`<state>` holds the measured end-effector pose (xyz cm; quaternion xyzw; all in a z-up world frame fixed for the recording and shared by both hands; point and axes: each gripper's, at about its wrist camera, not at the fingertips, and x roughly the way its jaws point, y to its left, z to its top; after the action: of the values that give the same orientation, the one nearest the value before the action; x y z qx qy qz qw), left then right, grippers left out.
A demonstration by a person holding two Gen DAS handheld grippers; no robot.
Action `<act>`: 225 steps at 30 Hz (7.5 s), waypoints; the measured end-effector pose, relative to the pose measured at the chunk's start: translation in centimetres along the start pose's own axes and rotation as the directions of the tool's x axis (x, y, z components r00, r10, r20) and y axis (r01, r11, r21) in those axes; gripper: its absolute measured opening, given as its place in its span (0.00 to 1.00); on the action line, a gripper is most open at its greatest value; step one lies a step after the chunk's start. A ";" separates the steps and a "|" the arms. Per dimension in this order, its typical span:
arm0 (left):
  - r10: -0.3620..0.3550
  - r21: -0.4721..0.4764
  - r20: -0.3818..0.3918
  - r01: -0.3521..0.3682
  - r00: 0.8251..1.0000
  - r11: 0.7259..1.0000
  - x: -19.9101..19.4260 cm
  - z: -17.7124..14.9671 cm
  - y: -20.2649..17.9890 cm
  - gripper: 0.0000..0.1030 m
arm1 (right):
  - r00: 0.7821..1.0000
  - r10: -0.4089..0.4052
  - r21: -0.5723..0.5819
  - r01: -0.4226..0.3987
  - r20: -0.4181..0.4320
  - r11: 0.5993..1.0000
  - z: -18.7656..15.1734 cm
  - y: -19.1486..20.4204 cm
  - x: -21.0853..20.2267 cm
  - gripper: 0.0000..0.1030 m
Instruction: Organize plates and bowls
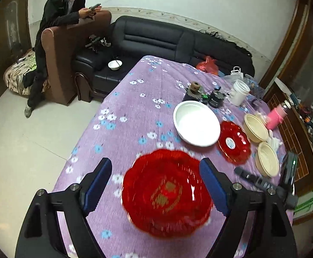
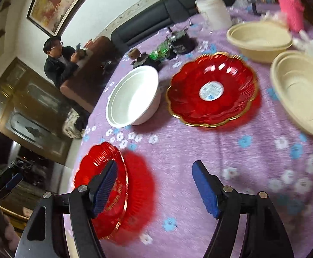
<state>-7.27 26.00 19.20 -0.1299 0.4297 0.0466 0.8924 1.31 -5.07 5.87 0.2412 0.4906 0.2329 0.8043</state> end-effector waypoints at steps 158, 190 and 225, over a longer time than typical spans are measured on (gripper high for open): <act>-0.017 -0.004 0.125 0.017 0.992 1.000 -0.7 -15.3 -4.7 0.76 | 0.958 -0.249 0.210 0.217 0.142 0.953 4.5 -8.2 1.9 0.57; -0.103 0.088 0.027 0.100 0.994 0.991 1.4 -17.5 -10.2 0.76 | 0.989 -0.149 0.043 0.149 -0.013 0.988 -7.8 -10.2 -7.6 0.21; -0.080 0.312 -0.226 0.150 0.971 0.938 13.6 -17.6 -22.6 0.76 | 0.970 -0.239 -0.041 0.240 0.031 0.970 -8.8 -13.7 -11.1 0.27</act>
<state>-7.65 -0.87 2.45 -0.0096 0.5148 -0.0918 0.8523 -9.33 -21.10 1.39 0.1651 0.5003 0.1418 0.8380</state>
